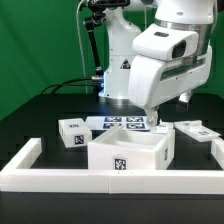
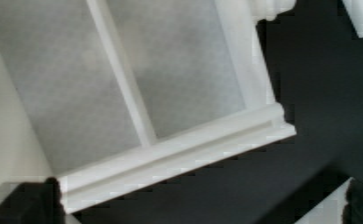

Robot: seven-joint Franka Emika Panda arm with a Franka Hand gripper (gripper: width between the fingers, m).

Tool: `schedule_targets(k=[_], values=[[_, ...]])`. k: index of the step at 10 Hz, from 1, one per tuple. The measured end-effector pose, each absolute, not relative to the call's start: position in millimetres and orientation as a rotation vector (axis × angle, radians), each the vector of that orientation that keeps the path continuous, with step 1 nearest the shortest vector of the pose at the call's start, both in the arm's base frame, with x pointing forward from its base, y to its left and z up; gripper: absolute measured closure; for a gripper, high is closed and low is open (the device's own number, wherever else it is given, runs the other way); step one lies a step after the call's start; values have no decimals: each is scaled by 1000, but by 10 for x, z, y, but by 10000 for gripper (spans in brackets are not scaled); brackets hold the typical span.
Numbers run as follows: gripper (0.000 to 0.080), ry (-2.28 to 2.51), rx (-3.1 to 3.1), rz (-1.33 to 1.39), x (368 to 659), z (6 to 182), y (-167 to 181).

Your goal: Assemble cabinet

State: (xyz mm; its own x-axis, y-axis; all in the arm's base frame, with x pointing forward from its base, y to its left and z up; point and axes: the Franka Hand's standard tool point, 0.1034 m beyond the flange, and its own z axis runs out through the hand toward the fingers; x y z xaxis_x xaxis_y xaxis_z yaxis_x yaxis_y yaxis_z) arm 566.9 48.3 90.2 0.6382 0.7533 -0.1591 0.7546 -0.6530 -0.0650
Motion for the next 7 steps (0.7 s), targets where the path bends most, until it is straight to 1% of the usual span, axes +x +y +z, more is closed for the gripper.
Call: schedule_targets(k=[6,7], values=[[1,1313,2821,-273,5673,899,468],[1,1353,2806,-272,5673,894,422]])
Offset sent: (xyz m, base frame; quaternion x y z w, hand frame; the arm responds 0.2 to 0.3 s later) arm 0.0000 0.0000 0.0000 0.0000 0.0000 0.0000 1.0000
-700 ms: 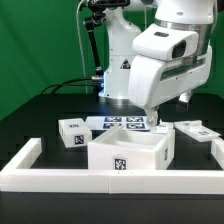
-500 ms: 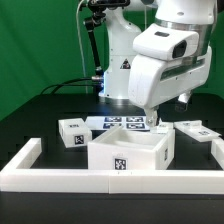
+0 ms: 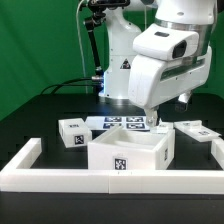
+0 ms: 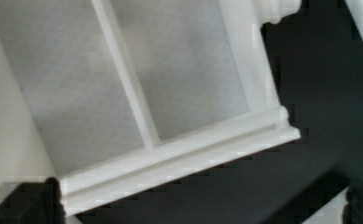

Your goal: Assemble cabinet

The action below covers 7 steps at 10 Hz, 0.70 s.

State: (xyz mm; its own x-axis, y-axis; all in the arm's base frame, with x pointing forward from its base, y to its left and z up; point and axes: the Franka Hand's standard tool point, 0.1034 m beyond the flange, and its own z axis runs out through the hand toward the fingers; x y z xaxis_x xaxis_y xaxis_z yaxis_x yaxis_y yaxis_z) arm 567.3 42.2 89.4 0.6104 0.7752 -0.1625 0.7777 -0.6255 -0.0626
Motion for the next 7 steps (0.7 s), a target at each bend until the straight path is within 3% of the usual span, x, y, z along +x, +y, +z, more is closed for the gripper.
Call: schedule_targets(k=[2,5,7], values=[[1,1441,2770,-190,5560,770,170],[1,1495,2751,-95,5263,612,142],[1,1495,2750,-91,5295,618,144]])
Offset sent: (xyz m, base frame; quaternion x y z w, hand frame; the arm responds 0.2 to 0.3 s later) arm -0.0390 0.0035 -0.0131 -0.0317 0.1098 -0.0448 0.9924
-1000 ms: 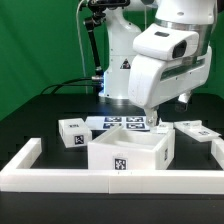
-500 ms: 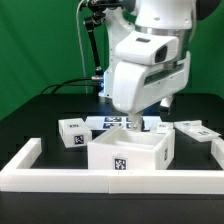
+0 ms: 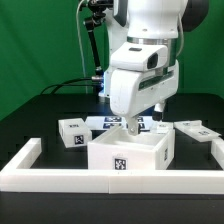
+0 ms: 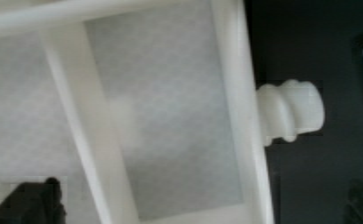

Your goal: Assemble cabinet

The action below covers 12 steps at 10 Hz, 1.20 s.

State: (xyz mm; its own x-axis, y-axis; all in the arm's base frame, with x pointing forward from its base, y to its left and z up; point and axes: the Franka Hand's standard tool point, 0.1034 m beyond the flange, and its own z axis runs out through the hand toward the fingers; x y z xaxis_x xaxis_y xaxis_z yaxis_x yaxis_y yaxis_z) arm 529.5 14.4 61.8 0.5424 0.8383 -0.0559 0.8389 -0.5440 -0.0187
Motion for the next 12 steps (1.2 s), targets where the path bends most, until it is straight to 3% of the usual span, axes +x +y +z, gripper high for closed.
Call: schedule_targets(k=[8,12], values=[[1,1634,2664,44,5133,558,316],[1,1595,2708,21,5075,381,432]])
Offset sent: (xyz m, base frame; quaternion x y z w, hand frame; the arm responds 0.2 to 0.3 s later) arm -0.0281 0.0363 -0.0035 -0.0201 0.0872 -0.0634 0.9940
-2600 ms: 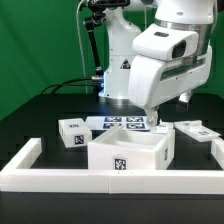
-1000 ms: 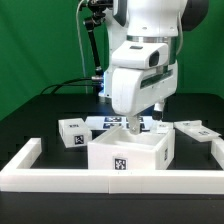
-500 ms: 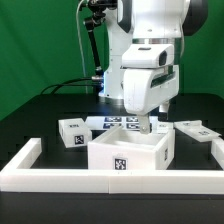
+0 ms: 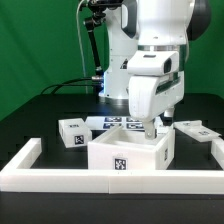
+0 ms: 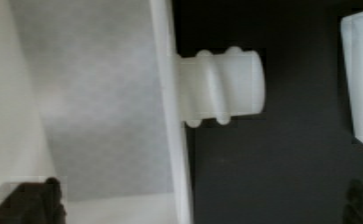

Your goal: Assemble cabinet

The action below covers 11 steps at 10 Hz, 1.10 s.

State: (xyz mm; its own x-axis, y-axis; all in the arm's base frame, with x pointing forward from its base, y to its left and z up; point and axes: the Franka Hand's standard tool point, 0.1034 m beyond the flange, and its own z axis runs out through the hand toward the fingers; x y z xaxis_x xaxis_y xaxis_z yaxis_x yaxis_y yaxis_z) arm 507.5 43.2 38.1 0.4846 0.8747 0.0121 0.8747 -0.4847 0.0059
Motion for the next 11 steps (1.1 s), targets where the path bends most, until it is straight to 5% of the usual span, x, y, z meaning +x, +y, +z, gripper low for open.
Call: schedule_targets(k=[6,8,9,11], values=[[31,-1583,-2699,-7,5021,241,450],[387,-1583,-2699,-7,5020,240,450],[387,-1583,-2699,-7,5020,239,450],[702,-1583,-2699,-6,5020,238,450]])
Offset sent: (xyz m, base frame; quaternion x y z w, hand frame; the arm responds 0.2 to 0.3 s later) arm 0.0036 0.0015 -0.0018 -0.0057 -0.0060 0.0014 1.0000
